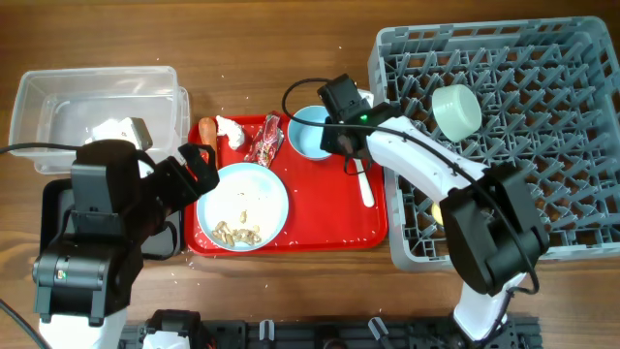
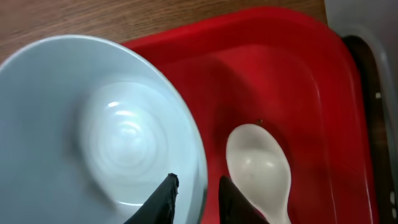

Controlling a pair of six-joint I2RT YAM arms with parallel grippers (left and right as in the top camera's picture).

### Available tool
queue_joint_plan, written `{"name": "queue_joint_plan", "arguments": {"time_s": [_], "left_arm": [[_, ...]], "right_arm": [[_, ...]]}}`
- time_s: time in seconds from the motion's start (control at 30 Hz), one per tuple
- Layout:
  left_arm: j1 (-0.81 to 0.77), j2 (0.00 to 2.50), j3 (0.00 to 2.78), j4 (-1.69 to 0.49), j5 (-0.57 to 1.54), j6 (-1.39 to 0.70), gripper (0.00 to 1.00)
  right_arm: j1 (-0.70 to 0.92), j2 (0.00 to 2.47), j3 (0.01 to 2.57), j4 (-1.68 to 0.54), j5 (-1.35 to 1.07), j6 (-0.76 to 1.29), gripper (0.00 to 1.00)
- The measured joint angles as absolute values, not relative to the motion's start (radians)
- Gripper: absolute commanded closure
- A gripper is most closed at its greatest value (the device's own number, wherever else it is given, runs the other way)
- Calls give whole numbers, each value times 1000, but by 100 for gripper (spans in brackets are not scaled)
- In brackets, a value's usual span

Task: Sort waste into correct bins and load items into the dishwasher rack

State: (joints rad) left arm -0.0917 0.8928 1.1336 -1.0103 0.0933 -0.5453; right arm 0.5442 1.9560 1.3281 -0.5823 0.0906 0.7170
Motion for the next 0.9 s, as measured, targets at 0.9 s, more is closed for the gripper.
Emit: {"name": "queue_joint_plan", "arguments": {"time_s": [0.9], "left_arm": [[-92,893,1134,-1011,93,-545,0]], "right_arm": [[112,1586,1320,-638,1253,64,96]]}}
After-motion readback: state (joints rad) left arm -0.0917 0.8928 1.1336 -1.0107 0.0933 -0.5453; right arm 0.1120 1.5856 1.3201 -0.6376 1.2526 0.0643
